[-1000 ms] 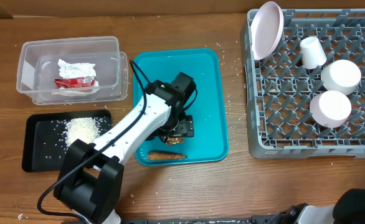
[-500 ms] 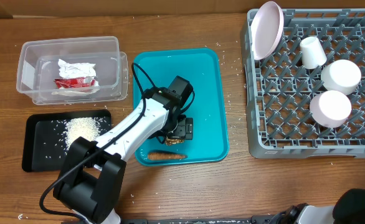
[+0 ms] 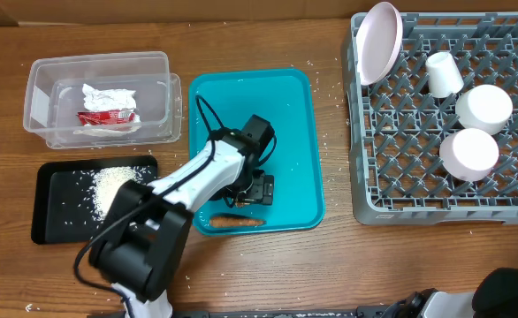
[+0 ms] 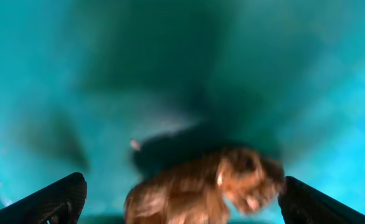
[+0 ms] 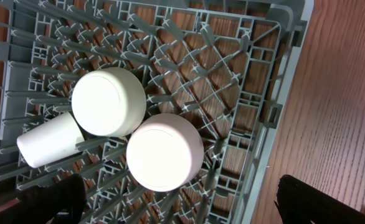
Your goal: Sort waste into correct bins and load items into the dishwasher
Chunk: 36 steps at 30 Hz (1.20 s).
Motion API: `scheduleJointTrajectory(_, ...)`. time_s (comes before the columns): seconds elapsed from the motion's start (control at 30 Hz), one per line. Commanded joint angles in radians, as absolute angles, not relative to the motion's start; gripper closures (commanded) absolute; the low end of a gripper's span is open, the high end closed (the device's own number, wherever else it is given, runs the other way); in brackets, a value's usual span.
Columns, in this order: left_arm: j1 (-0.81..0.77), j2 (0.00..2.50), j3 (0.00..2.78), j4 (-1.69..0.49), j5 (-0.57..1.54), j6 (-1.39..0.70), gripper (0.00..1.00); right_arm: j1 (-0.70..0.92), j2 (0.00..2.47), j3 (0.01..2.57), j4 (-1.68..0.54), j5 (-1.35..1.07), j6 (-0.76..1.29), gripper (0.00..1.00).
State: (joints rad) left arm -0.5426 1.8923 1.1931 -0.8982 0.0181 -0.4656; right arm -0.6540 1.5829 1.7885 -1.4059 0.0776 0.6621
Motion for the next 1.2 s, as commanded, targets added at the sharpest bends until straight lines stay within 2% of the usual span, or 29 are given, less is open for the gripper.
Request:
scheduleJointTrajectory(0.0, -0.545, 1.942, 1.186, -0.878, 0.026, -0.429, 0.0, -0.656, 1.577, 1.797, -1.401, 0.076, 0.667, 0.0)
scheduleJointTrajectory(0.13, -0.545, 1.958, 1.186, -0.866, 0.027, -0.429, 0.01, -0.656, 1.577, 1.797, -1.401, 0.076, 0.667, 0.0)
scheduleJointTrajectory(0.23, -0.544, 1.956, 1.187, -0.867, 0.027, -0.429, 0.07, -0.656, 1.577, 1.797, -1.401, 0.076, 0.667, 0.0)
scheduleJointTrajectory(0.4, -0.544, 1.952, 1.194, -0.896, 0.027, -0.438, 0.24, -0.656, 1.577, 1.797, -1.401, 0.076, 0.667, 0.0)
scheduleJointTrajectory(0.6, -0.543, 1.95, 1.237, -0.967, 0.027, -0.458, 0.32, -0.656, 1.577, 1.797, -1.401, 0.076, 0.667, 0.0)
scheduleJointTrajectory(0.83, -0.543, 1.909, 1.32, -1.056, 0.013, -0.498, 0.33, -0.656, 1.577, 1.797, -1.401, 0.076, 0.667, 0.0)
scheduleJointTrajectory(1.17, -0.466, 1.783, 1.436, -1.24, -0.168, -0.577, 0.29, -0.656, 1.577, 1.797, -1.401, 0.076, 0.667, 0.0)
